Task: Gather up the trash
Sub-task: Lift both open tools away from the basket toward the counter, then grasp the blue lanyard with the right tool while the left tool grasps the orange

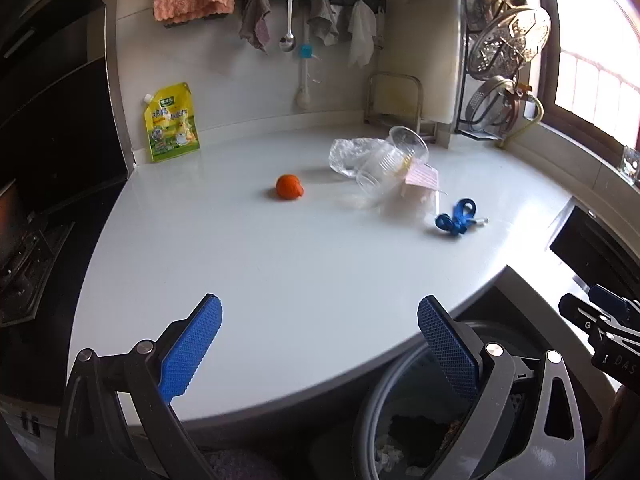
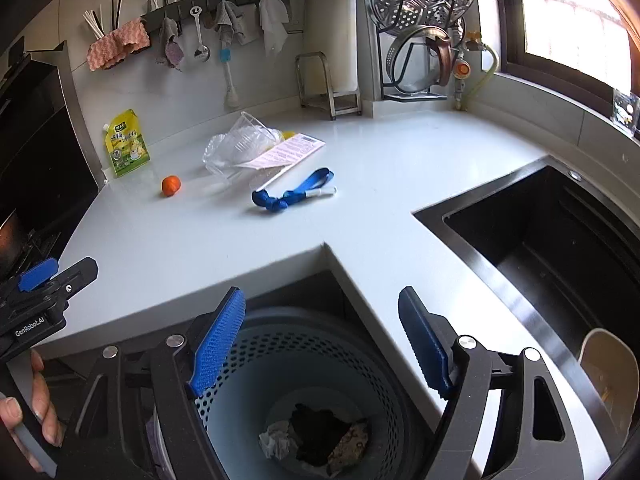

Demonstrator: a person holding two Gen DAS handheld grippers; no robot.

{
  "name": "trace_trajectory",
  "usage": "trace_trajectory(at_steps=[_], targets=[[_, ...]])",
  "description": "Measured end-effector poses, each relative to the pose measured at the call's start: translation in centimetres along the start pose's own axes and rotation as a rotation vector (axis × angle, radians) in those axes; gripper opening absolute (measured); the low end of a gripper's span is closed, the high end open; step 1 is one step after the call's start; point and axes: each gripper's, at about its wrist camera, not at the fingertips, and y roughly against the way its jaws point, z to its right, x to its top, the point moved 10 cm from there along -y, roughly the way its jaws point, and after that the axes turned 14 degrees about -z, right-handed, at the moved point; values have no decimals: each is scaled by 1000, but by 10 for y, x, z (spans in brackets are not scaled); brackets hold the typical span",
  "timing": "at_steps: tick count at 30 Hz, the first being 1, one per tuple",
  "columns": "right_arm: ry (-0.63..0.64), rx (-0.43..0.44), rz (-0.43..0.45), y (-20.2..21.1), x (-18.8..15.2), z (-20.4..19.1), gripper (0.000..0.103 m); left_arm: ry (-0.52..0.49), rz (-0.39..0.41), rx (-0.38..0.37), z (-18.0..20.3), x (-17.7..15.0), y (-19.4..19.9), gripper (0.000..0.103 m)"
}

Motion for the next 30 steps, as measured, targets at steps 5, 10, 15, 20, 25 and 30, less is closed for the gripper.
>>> trace_trajectory(at_steps=[5,10,15,20,25,30], targets=[[51,-30,9,-15,39,-9,76,8,42,43,-15,35,-6,97],[99,-33,20,-26,79,-18,76,21,66,60,-27,74,-16,97],[134,-12,47,-30,115,-25,83,24,93,82,-33,122,-22,97],[164,-2,-33,-71,117,-28,83,27,20,94,-35,128,-59,97],[194,-7,-98,-103,111,-32,83,29,-39,92,-37,120,-88,97],[224,-14,-143,-123,109,-36,83,36,-64,82,-38,118,-103,97]])
